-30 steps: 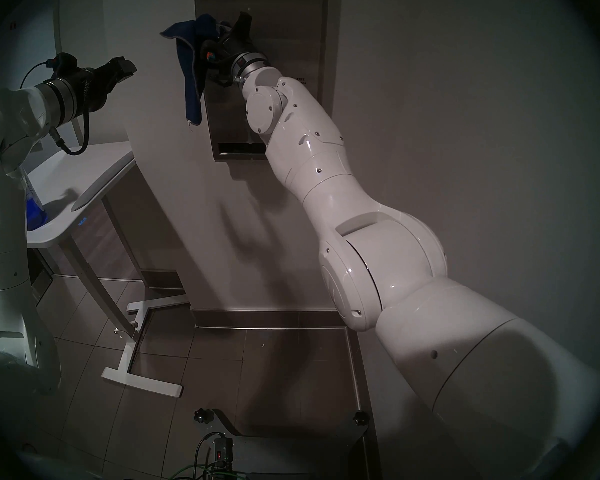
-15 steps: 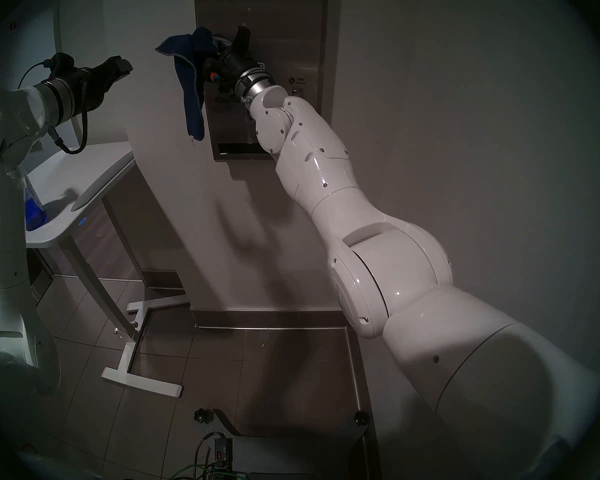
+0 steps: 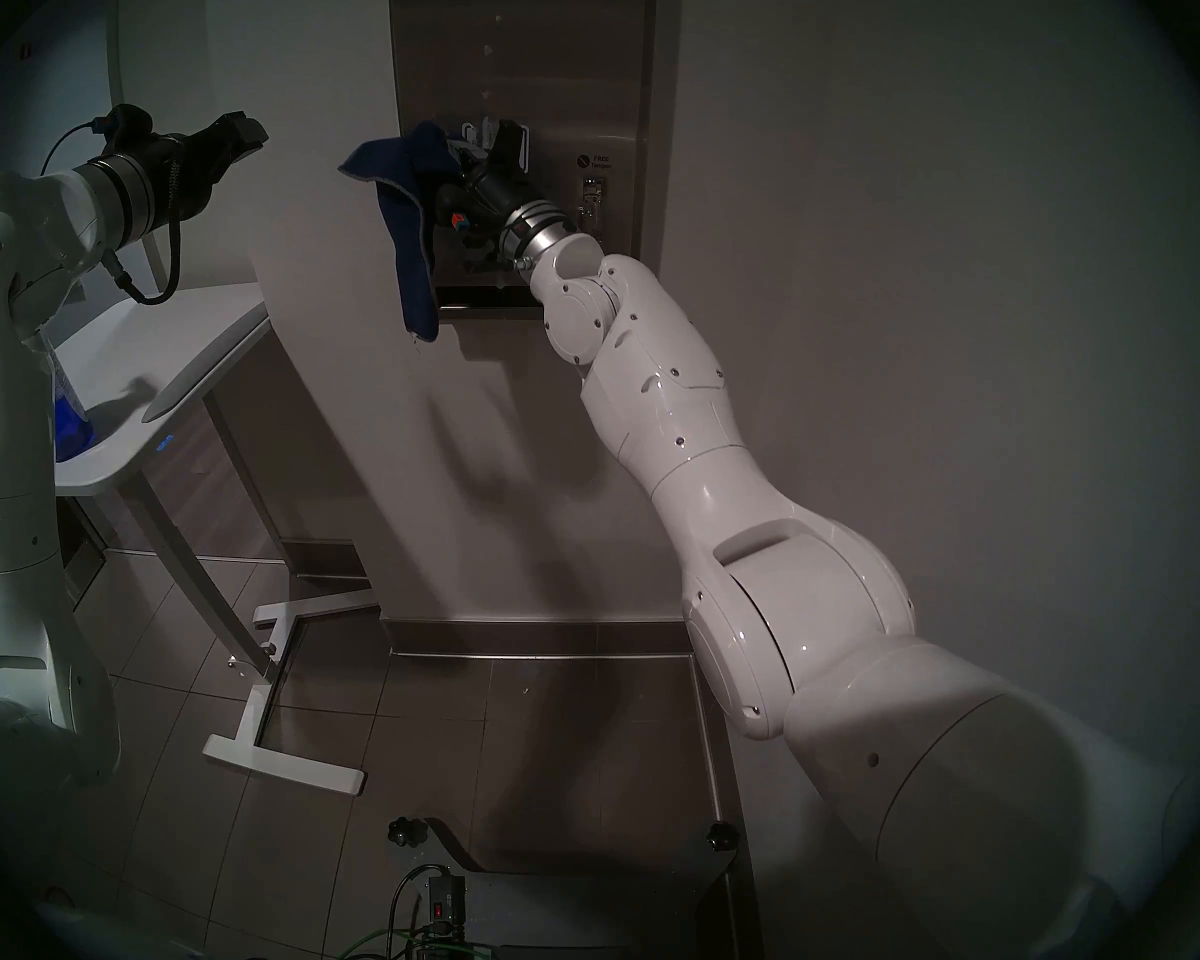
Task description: Pick up the cloth and wipe the surface
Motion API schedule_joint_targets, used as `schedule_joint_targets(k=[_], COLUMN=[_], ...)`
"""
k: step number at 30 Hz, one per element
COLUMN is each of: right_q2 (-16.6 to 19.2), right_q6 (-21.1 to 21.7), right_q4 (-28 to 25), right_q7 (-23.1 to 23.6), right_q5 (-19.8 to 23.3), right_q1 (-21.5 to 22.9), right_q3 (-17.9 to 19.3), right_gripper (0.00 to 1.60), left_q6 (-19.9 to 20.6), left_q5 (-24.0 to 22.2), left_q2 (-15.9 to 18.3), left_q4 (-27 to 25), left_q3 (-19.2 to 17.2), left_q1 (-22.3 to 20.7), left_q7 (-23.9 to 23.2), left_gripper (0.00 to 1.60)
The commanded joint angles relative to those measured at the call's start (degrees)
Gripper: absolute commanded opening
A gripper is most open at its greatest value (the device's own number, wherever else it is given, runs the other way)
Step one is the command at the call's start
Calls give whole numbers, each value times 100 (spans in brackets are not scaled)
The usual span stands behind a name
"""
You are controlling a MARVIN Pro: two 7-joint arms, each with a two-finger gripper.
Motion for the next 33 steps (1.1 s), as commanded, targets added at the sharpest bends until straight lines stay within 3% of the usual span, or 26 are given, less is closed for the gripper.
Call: schedule_joint_targets(k=[1, 13, 33], right_q2=[126, 417, 610], right_q6=[34, 1, -323], right_q4=[-609, -1055, -610], right_q7=[141, 571, 285], right_q5=[16, -42, -456], right_q1=[-180, -527, -368], right_q3=[27, 35, -25], right_gripper=[0, 0, 0], left_q6=[-91, -138, -176], left_q5=[32, 111, 226], left_q2=[26, 21, 51], left_q4=[-22, 97, 279], left_q3=[-8, 77, 142], left_q1=[-263, -322, -442], left_q7=[-71, -158, -290], left_gripper=[160, 160, 160])
